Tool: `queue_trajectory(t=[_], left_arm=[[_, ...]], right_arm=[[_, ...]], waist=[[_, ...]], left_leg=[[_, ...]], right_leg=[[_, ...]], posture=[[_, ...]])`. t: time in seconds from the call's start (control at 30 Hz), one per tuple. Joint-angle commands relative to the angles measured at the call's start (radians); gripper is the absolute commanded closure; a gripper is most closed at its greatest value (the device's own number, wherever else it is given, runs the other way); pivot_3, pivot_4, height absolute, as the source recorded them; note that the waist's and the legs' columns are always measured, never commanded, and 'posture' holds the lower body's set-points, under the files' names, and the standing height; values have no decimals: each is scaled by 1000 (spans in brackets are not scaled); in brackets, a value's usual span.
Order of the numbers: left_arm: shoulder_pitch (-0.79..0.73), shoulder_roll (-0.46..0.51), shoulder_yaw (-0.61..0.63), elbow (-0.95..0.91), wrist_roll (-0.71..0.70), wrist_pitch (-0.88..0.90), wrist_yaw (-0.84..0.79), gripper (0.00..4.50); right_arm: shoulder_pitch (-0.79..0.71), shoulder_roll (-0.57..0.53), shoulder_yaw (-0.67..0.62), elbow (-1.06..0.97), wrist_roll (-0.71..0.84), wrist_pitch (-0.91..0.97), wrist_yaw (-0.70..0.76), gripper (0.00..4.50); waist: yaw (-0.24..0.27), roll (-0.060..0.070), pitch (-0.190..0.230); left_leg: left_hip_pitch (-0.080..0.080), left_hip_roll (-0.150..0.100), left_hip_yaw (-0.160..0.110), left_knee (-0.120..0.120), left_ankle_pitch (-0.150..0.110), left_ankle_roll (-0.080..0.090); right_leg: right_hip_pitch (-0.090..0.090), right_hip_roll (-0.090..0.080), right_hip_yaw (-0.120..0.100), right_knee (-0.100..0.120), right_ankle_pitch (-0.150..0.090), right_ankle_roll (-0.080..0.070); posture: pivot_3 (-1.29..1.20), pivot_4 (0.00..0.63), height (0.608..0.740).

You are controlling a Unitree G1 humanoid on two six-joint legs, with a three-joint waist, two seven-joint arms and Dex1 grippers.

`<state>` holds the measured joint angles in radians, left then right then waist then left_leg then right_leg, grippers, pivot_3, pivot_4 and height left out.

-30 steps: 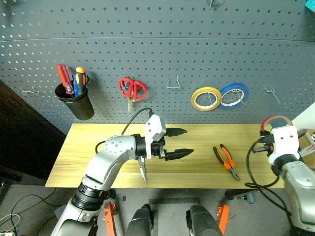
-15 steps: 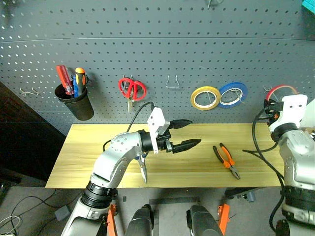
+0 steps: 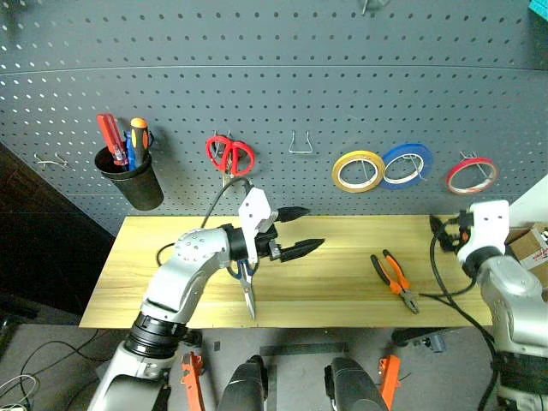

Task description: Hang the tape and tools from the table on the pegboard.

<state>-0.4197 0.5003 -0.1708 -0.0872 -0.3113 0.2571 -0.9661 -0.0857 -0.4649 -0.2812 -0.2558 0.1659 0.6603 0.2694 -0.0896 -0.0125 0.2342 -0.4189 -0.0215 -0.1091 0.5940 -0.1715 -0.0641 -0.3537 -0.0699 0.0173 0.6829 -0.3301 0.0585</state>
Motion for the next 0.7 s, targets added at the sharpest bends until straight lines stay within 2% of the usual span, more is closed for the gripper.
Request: queue_trajectory(t=[0.03, 0.1, 0.23, 0.43, 0.7], left_arm=[[15, 52, -14, 17, 12, -46, -91, 805], [23, 84, -27, 19, 6, -43, -154, 805], [22, 100, -39, 28, 13, -38, -191, 805], [24, 92, -49, 33, 41, -51, -190, 805], [40, 86, -50, 16, 44, -42, -175, 805]], right_arm=[[4, -12, 62, -125, 8, 278, -30, 36], [6, -2, 110, -135, 19, 361, -23, 36], [-10, -1, 213, -89, -6, 385, -20, 36], [-93, -9, 341, 112, -63, 300, 3, 36], [-196, -17, 392, 345, -134, 170, 24, 36]], waist=[[-1, 0, 0], [1, 0, 0], [2, 0, 0], [1, 0, 0], [1, 0, 0]], left_leg=[[0, 0, 0, 0, 0, 0], [0, 1, 0, 0, 0, 0], [0, 0, 0, 0, 0, 0], [0, 0, -1, 0, 0, 0], [0, 0, -1, 0, 0, 0]], right_leg=[[0, 0, 0, 0, 0, 0], [0, 0, 0, 0, 0, 0], [0, 0, 0, 0, 0, 0], [0, 0, -1, -1, 0, 0], [-1, 0, -1, 0, 0, 0]], posture=[[-147, 210, 740], [-151, 209, 740], [-149, 208, 740], [-137, 204, 740], [-126, 201, 740]])
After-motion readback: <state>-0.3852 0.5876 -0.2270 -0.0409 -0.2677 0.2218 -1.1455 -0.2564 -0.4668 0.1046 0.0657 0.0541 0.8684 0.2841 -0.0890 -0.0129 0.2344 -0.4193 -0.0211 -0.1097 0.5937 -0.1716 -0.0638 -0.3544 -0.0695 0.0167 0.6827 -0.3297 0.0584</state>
